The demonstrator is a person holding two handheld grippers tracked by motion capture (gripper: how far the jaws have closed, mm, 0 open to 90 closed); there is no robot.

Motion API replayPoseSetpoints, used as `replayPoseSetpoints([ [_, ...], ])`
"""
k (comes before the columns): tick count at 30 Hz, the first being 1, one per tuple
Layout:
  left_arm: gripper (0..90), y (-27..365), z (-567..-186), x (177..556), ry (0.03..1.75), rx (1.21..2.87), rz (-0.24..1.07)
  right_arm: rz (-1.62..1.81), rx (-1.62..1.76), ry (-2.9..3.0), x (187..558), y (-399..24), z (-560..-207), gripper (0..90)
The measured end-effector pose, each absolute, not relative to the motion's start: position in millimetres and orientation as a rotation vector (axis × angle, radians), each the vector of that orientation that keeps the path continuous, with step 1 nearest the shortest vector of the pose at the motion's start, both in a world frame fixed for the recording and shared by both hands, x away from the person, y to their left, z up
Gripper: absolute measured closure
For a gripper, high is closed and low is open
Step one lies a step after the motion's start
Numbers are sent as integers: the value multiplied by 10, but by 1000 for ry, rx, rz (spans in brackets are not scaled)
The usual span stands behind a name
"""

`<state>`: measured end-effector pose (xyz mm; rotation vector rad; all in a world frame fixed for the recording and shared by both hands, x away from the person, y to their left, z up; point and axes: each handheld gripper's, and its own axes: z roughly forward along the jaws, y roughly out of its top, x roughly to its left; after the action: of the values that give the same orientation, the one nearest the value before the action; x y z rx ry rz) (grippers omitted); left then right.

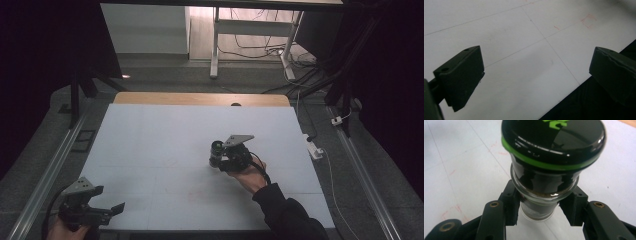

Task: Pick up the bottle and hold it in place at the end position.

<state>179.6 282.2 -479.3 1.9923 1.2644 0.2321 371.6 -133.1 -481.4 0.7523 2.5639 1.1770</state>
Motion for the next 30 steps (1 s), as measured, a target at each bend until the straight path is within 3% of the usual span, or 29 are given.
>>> replayPoseSetpoints([
  [14,11,2826,-4796,1801,1268,1990,227,1192,715,2570,3898,-1108,-4736,527],
  [30,12,2824,-4797,1810,1268,1989,223,1116,719,2592,4129,-892,-4922,527],
])
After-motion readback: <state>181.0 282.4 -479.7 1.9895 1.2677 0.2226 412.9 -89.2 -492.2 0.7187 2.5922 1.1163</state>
